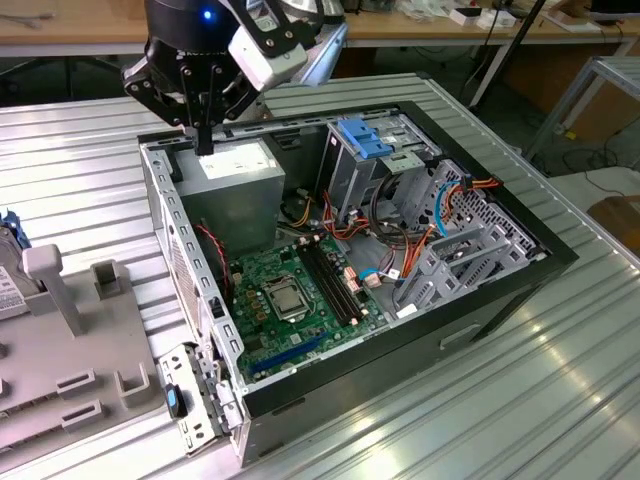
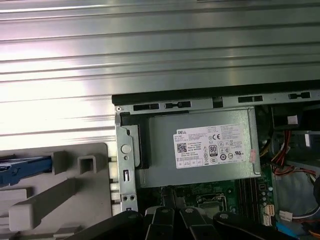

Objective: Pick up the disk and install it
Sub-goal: 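Reach for the disk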

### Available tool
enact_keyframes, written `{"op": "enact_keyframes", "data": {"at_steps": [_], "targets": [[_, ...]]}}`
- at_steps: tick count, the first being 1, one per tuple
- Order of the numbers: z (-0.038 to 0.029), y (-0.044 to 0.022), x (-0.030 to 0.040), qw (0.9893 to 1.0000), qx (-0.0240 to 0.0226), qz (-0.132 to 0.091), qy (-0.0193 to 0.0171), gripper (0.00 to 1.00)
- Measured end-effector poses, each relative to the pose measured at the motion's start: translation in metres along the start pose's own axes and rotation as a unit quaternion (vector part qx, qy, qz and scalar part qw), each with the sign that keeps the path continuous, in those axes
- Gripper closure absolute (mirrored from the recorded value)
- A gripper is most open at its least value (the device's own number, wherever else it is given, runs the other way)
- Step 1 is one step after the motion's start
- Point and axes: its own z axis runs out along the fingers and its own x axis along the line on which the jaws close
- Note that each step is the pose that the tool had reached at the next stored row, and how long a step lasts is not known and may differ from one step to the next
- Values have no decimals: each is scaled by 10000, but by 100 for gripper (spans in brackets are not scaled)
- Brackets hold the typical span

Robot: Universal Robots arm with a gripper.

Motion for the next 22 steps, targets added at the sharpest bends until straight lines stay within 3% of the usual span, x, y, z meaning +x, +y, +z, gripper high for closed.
{"op": "enact_keyframes", "data": {"at_steps": [12,22], "targets": [[-5,-15,181,10000,0,0,0,89],[-10,-31,389,10000,0,0,0,89]]}}
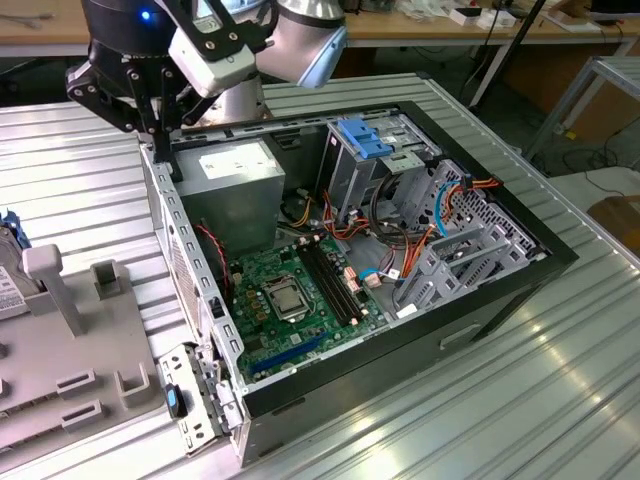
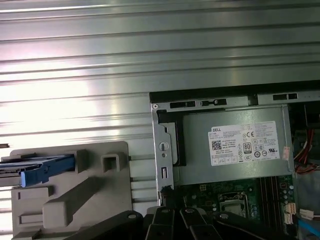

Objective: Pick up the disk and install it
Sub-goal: 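Reach for the disk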

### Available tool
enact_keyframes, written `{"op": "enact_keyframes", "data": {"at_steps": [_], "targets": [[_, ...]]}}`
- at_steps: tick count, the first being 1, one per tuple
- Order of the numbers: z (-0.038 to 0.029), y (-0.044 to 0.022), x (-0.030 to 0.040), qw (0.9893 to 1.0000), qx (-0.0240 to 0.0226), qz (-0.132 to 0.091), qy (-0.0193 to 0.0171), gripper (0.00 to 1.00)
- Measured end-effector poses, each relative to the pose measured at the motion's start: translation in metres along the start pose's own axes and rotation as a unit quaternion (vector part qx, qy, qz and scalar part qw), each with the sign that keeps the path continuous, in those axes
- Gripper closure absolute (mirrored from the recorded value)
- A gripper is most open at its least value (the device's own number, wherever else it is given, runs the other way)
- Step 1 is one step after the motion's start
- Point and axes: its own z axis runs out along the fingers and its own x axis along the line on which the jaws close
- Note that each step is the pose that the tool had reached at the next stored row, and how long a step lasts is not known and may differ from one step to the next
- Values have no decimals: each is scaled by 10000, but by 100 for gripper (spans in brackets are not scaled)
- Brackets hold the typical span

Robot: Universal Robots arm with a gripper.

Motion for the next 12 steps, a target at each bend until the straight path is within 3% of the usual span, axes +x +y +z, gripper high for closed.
{"op": "enact_keyframes", "data": {"at_steps": [12], "targets": [[-5,-16,215,10000,0,0,0,89]]}}
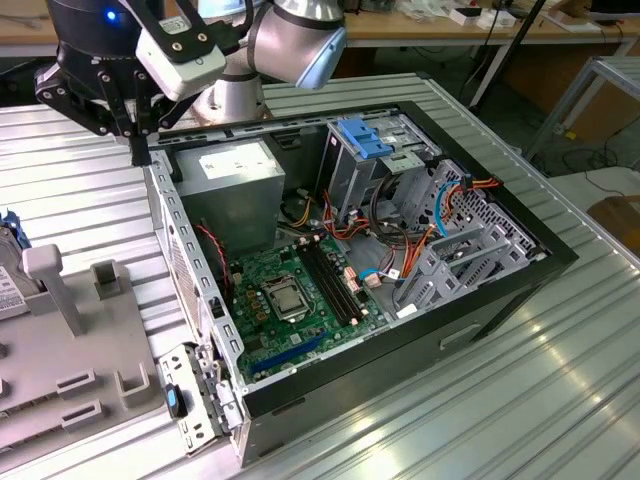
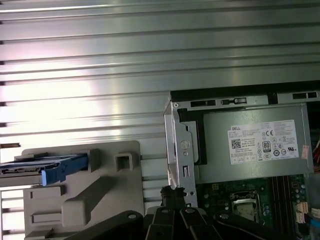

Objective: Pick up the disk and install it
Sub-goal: 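Reach for the disk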

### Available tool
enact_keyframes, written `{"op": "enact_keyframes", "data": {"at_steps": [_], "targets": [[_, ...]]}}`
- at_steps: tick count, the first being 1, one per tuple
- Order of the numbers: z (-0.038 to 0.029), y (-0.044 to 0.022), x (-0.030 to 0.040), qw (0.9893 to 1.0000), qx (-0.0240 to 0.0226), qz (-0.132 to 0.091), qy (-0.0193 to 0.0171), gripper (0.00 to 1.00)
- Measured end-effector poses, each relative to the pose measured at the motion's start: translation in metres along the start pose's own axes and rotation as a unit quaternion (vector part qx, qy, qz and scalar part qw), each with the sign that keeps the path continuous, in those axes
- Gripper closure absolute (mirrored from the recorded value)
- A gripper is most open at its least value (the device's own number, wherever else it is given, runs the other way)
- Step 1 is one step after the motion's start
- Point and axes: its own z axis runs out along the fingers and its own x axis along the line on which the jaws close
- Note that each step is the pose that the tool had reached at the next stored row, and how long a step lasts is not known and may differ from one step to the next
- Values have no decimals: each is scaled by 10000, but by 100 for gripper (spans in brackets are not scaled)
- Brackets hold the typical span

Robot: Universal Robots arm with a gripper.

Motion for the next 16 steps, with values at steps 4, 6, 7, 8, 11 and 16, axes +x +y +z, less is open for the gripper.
{"op": "enact_keyframes", "data": {"at_steps": [4,6,7,8,11,16], "targets": [[-2,-6,82,10000,0,0,0,89],[-3,-9,121,10000,0,0,0,89],[-4,-11,146,10000,0,0,0,89],[-4,-12,165,10000,1,0,0,89],[-5,-15,203,10000,0,0,0,89],[-8,-23,305,10000,0,0,0,89]]}}
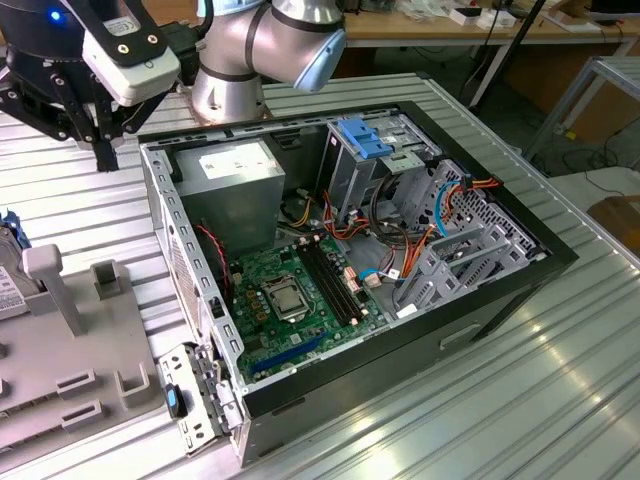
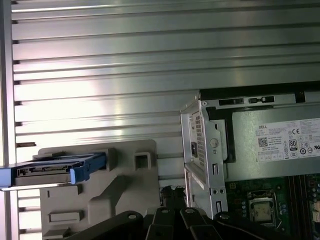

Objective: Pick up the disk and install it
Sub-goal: 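Reach for the disk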

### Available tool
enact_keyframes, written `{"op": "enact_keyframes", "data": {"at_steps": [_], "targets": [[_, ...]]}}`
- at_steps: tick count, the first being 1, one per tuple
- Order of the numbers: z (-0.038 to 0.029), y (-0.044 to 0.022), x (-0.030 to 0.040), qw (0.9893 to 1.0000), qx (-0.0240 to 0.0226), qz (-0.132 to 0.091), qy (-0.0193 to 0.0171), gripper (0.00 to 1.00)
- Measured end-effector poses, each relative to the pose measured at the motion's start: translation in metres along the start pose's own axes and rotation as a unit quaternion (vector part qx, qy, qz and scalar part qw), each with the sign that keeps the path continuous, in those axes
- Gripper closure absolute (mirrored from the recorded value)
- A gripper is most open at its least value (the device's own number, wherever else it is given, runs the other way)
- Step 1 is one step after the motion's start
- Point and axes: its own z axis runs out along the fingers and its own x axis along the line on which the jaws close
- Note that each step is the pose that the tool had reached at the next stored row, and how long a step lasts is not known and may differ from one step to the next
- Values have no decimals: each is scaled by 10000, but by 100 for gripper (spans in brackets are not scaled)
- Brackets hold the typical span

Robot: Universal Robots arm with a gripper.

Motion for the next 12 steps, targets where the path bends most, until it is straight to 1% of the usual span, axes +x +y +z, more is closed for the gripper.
{"op": "enact_keyframes", "data": {"at_steps": [6,10,12], "targets": [[-3,-8,104,10000,0,0,0,89],[-5,-17,221,10000,0,0,0,89],[-6,-19,255,10000,0,0,0,89]]}}
